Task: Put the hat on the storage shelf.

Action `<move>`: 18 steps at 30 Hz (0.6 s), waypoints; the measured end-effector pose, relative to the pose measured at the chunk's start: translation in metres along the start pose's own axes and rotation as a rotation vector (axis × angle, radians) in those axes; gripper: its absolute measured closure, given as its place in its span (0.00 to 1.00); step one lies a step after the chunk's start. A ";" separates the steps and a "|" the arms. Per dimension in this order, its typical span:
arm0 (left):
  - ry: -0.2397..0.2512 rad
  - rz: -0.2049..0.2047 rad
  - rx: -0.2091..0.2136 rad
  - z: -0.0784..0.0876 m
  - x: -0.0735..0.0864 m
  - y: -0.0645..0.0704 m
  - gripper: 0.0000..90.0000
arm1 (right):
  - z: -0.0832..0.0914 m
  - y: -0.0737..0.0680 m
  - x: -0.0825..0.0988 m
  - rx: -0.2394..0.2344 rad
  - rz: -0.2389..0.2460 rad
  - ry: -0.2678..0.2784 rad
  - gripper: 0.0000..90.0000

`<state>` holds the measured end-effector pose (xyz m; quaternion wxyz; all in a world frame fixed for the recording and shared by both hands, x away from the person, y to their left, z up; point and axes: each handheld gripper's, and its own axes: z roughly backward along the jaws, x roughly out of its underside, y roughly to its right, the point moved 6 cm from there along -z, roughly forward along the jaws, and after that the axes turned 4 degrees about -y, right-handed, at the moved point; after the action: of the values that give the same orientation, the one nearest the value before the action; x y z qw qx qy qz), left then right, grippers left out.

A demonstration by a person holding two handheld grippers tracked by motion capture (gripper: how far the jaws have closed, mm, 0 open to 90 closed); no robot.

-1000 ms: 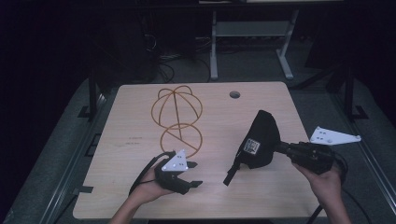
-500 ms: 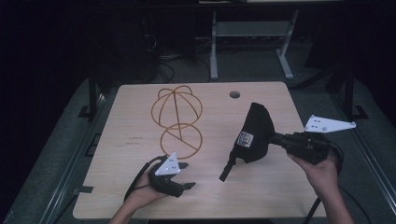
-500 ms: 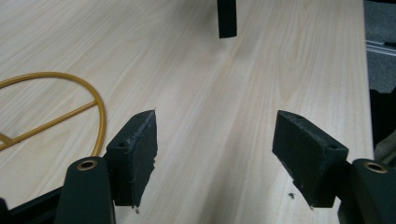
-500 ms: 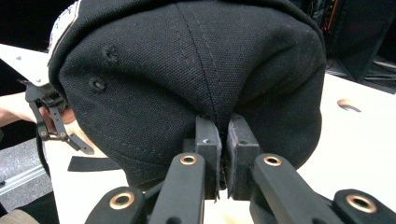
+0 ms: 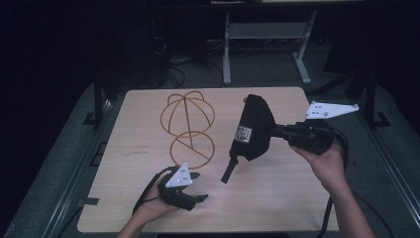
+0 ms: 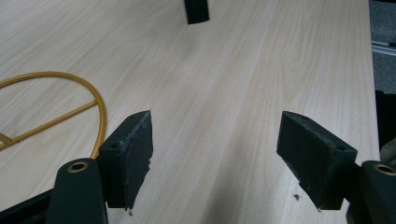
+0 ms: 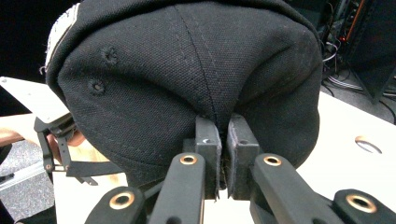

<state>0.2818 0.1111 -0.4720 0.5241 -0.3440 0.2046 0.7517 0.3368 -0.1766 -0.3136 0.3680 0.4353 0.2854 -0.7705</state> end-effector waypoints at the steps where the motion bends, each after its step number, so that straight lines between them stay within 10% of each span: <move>1: 0.000 0.000 0.000 0.000 0.000 0.000 0.29 | 0.000 0.000 0.000 0.000 0.000 0.000 0.95; 18: 0.021 0.009 -0.027 0.003 0.002 -0.006 0.28 | -0.014 -0.002 -0.036 -0.017 0.020 0.003 0.95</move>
<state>0.2856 0.1166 -0.4714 0.5139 -0.3580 0.2018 0.7530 0.3545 -0.1530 -0.2880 0.3788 0.4361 0.2882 -0.7637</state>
